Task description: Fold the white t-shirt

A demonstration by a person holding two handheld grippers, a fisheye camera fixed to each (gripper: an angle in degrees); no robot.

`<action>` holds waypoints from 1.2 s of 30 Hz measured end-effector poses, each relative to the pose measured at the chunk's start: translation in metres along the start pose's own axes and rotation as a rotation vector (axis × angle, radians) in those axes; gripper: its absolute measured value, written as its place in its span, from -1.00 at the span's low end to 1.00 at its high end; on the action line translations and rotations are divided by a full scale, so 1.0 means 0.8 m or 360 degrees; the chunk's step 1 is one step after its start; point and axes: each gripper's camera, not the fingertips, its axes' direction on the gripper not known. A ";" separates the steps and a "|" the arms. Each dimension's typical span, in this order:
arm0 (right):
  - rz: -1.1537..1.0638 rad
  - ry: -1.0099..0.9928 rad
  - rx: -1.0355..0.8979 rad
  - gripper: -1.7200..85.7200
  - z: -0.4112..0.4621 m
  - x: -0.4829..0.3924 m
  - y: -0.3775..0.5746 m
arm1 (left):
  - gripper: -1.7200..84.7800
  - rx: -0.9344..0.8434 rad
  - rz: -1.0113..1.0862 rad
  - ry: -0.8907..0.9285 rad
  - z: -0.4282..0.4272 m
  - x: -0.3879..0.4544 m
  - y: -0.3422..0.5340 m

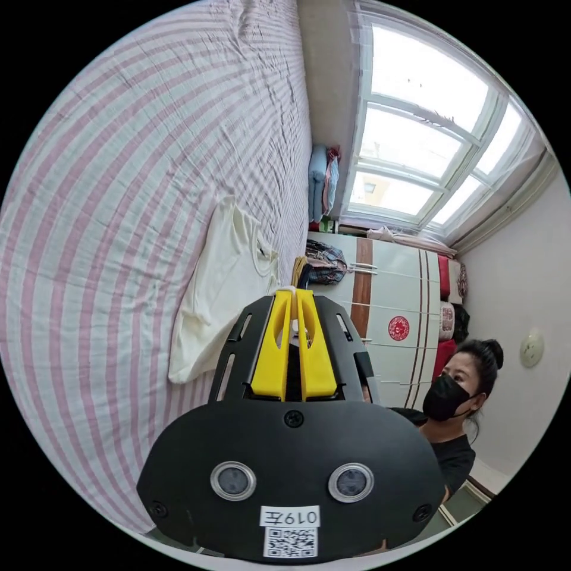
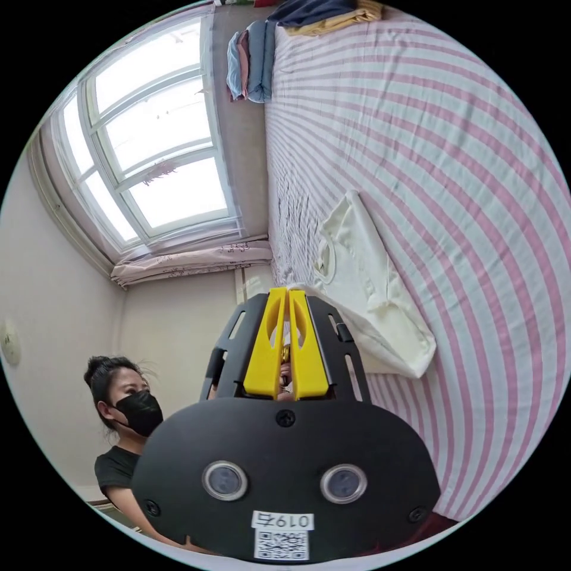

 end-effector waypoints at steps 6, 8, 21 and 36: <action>0.0098 0.0048 0.0039 -0.98 0.037 0.020 -0.072 | -0.93 -0.0081 -0.0124 -0.0086 0.045 -0.022 -0.092; 0.0136 0.0057 0.0039 -0.98 0.050 0.030 -0.091 | -0.93 -0.0108 -0.0156 -0.0108 0.055 -0.030 -0.110; 0.0234 -0.0002 0.0157 -0.98 0.105 0.048 -0.141 | -0.91 0.0005 -0.0350 0.0002 0.094 -0.075 -0.177; 0.0202 -0.0070 0.0189 -0.74 0.192 0.006 -0.170 | -0.79 0.0158 -0.0465 0.0097 0.134 -0.056 -0.197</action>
